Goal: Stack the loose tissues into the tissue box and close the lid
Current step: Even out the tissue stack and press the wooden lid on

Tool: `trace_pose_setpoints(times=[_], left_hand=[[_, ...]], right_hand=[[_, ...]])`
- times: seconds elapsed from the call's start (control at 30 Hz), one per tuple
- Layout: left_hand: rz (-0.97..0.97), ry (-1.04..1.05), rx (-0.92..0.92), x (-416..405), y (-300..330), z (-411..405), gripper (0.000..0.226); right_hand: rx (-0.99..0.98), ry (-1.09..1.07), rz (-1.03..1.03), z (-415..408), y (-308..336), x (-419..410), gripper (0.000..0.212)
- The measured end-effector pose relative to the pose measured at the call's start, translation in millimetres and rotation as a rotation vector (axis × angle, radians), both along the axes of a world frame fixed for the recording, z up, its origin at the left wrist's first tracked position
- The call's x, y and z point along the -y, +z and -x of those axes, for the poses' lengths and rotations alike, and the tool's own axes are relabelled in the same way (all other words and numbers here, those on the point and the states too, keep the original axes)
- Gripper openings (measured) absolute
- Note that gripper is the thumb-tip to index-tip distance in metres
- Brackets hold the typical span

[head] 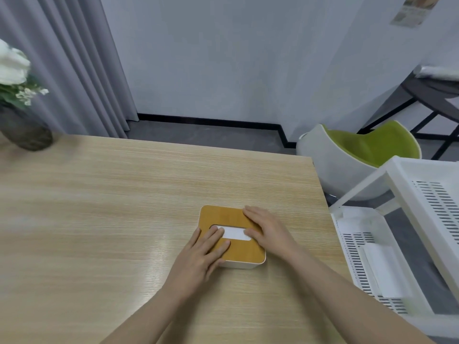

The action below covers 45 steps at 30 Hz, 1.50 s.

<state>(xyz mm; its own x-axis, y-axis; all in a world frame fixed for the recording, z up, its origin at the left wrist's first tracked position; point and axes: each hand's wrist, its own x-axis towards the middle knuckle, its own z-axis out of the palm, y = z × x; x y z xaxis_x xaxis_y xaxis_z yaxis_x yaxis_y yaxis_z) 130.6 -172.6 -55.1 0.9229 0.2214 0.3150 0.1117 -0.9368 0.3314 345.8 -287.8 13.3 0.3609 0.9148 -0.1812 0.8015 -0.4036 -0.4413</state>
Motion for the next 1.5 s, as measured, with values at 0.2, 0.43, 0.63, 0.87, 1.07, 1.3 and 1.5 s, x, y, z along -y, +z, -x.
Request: trace_pose_setpoints(times=[0.2, 0.43, 0.63, 0.87, 1.07, 1.3, 1.5], left_hand=[[0.017, -0.093, -0.044, -18, 15, -3, 0.05], [0.028, -0.038, -0.321, -45, 37, -18, 0.104], [0.065, -0.071, -0.585, -48, 39, -28, 0.125], [-0.041, -0.077, -0.669, -51, 60, -39, 0.094], [-0.078, -0.112, -0.718, -50, 77, -45, 0.096], [-0.266, -0.127, -0.689, -50, 63, -50, 0.106], [-0.192, -0.128, -0.701, -45, 70, -50, 0.107]], right_hand=[[0.082, 0.152, 0.224, 4, -4, 13, 0.117], [0.099, 0.167, 0.252, 1, 1, 10, 0.116], [0.144, 0.277, 0.293, 6, 6, 6, 0.103], [0.106, 0.366, 0.385, 7, 12, 0, 0.093], [0.12, 0.277, 0.416, 12, 24, -14, 0.108], [0.176, 0.332, 0.374, 10, 13, -13, 0.101], [0.12, 0.426, 0.369, -2, 1, -12, 0.101]])
